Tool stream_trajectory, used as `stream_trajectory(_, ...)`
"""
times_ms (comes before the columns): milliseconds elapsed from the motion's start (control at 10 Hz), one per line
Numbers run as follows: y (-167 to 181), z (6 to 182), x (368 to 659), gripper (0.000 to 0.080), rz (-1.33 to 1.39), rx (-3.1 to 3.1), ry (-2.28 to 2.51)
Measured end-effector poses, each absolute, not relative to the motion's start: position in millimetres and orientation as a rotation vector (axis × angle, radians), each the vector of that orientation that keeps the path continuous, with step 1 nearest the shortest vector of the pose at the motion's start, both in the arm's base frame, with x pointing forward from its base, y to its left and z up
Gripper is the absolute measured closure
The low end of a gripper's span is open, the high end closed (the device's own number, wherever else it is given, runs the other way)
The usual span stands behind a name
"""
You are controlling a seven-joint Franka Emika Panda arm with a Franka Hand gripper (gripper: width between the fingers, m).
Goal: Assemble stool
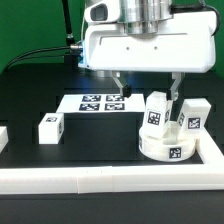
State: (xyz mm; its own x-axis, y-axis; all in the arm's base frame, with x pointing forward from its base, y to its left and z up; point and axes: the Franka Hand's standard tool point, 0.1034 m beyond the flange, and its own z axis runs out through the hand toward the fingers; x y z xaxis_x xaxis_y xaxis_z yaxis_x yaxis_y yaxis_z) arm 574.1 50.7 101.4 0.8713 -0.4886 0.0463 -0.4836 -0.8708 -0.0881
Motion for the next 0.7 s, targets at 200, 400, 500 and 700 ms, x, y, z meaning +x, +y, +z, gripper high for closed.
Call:
stream_trajectory(200, 50, 92.9, 575, 0.0150, -0.093, -2.978, 0.762)
stream_trajectory(400, 51, 84.0, 576, 0.0150, -0.081, -2.987, 0.756)
stream_trajectory(500, 55, 84.0, 576, 0.0150, -0.081, -2.989, 0.749)
stream_trajectory(700, 57, 84.0, 575, 0.0240, -0.080, -2.990, 0.741)
